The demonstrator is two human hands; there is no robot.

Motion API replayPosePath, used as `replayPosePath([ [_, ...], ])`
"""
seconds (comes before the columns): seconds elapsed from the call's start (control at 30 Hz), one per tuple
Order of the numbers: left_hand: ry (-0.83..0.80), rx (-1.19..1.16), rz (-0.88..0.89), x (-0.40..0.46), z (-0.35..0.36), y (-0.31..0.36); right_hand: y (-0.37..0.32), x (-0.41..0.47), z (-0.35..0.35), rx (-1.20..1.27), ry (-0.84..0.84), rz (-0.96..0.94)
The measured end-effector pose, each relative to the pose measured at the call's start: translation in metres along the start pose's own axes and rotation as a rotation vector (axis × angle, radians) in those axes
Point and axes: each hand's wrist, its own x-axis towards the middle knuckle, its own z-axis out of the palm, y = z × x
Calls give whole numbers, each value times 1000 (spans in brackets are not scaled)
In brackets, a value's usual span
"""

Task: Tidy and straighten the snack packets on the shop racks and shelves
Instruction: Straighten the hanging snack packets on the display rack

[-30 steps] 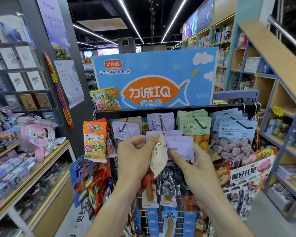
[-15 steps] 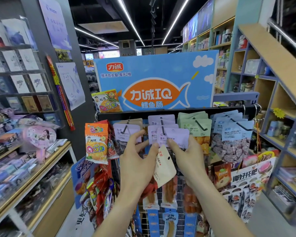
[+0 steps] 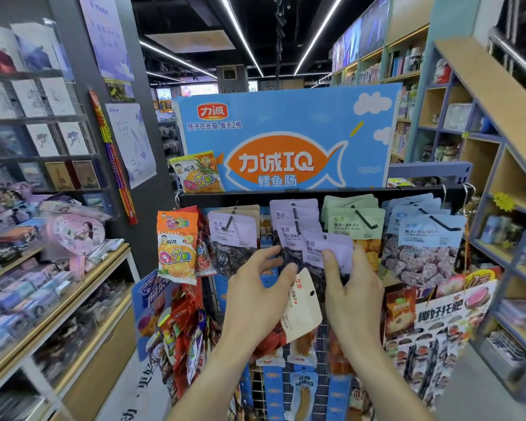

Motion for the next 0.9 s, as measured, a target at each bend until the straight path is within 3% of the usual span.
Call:
replayPosePath([
  [0.2,-47,-44,6,0,0,1,4,0,-6,26,-2,38],
  [0.37,-44,-170,25,-10,-15,1,-23,-11,-34,314,-166,147],
  [0.5,-50,-377,47,-18,-26,11,-38,-4,-28,404,-230,147],
  [0.9,76,-312,33,0,-25,6,-36,15,3,396,-180,299],
])
